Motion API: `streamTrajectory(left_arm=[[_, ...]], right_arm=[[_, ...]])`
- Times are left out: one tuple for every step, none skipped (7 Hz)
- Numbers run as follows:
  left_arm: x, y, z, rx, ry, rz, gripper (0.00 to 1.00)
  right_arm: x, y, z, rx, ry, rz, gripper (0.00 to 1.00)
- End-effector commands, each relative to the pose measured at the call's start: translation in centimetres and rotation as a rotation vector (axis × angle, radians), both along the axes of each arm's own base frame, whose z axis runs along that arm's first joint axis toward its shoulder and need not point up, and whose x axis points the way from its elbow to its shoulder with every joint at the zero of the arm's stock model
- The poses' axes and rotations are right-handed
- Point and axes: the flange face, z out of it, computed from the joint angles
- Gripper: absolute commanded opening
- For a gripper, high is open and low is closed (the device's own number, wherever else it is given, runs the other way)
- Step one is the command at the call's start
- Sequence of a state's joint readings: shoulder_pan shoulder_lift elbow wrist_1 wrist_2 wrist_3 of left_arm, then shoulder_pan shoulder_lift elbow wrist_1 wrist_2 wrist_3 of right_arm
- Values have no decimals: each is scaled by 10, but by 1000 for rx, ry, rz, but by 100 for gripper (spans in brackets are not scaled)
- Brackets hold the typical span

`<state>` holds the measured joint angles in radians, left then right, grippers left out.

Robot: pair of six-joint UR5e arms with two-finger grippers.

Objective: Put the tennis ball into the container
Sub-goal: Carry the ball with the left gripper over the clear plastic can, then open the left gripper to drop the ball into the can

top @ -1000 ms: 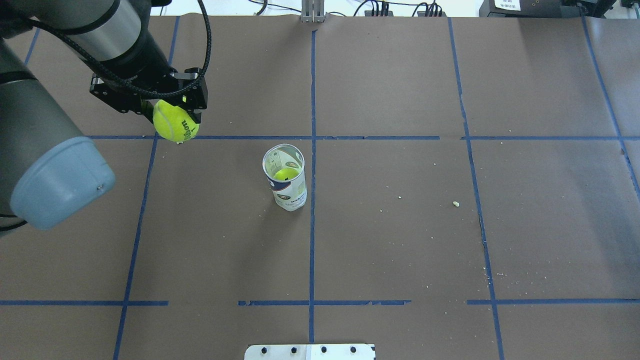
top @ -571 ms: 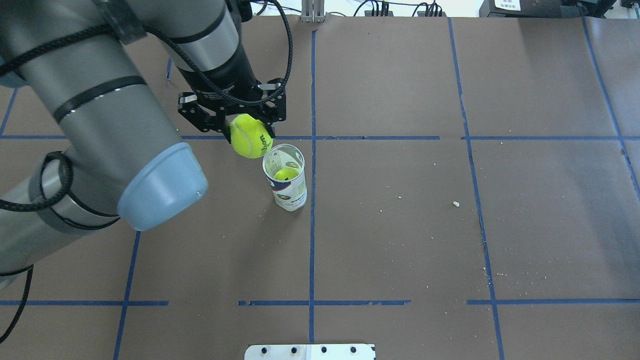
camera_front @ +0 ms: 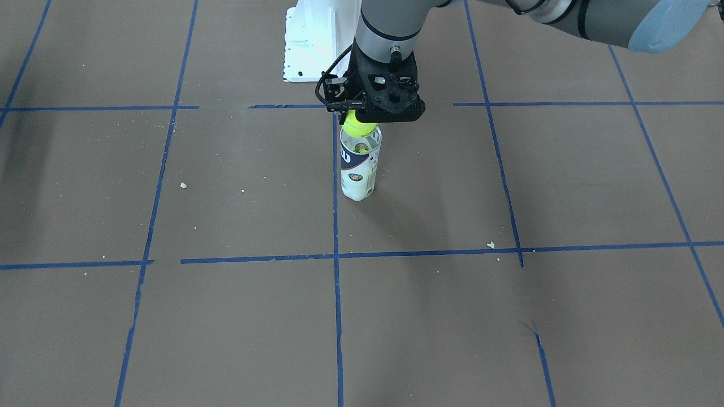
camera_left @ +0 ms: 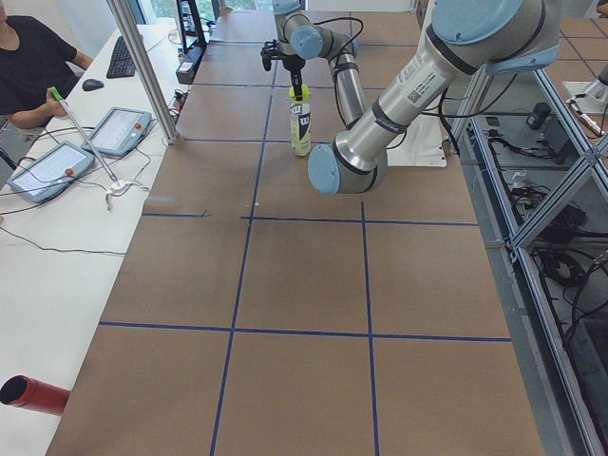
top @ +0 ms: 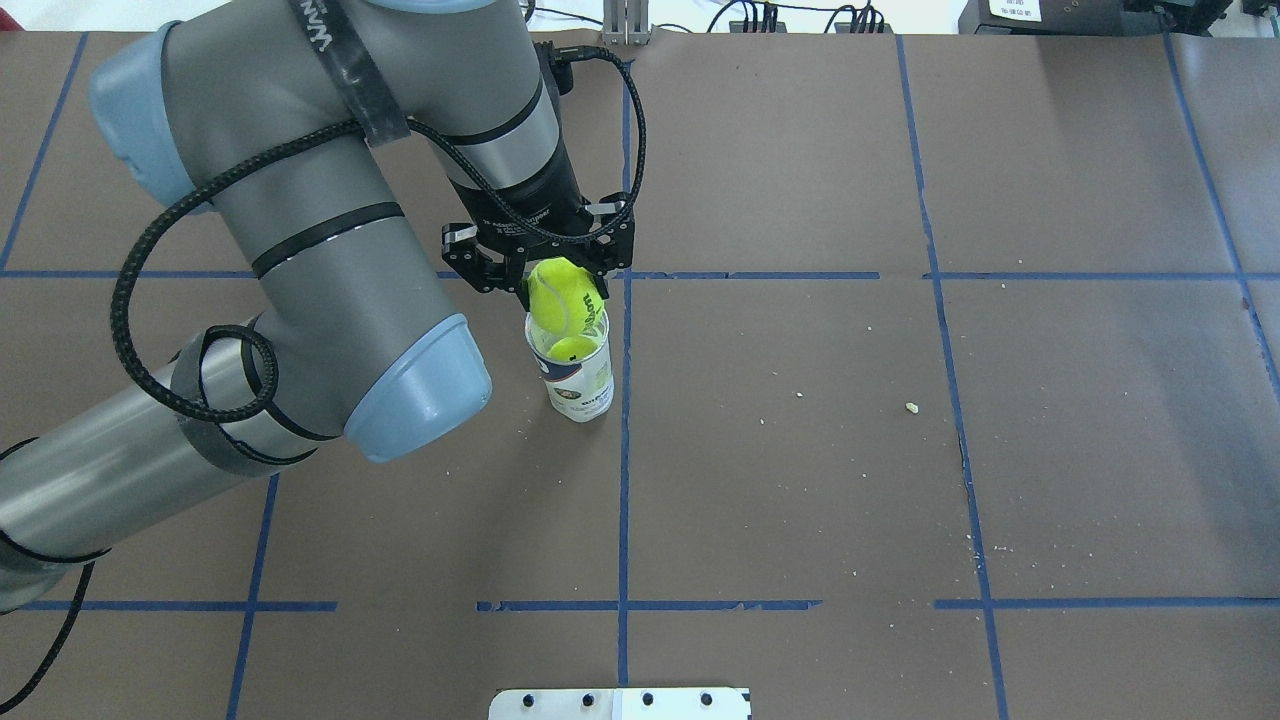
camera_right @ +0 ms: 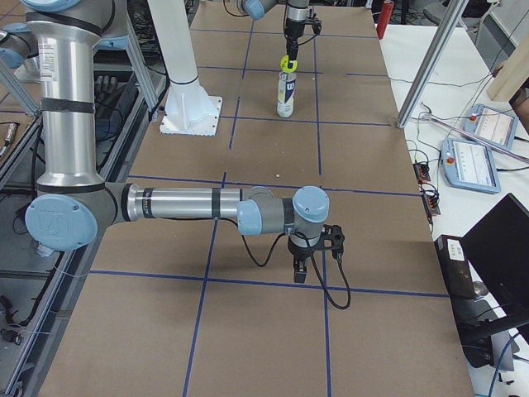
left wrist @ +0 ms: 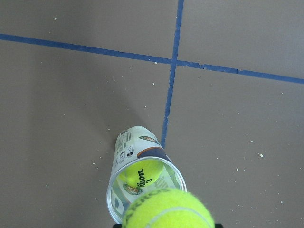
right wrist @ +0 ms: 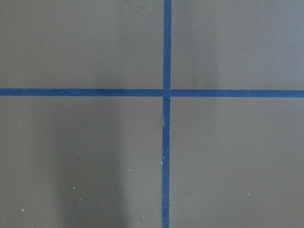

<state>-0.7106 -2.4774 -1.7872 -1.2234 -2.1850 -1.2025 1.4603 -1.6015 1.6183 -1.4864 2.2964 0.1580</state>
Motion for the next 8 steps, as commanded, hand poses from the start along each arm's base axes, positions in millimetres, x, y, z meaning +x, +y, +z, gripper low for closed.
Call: streamTrajectory(left_arm=[[2,-2,14,5,4,1,0],[2,-1,14,7,7,3,77],[-1,3,9,16,18,3,100],[-4,4,7,23,24,2,100],[-11,9,4,33,35,2,100],[-26,21,8,51,54,-1,100],[-39,30,9,75,68,-9,100],[-47,20,14,129,38,-48,100]], right_arm=[[0,0,0,0,0,0,100],[0,0,0,0,0,0,100],[0,0,0,0,0,0,100],[0,0,0,0,0,0,100],[0,0,0,0,0,0,100],[0,0,0,0,0,0,100],[0,0,0,0,0,0,100],[0,0,0,0,0,0,100]])
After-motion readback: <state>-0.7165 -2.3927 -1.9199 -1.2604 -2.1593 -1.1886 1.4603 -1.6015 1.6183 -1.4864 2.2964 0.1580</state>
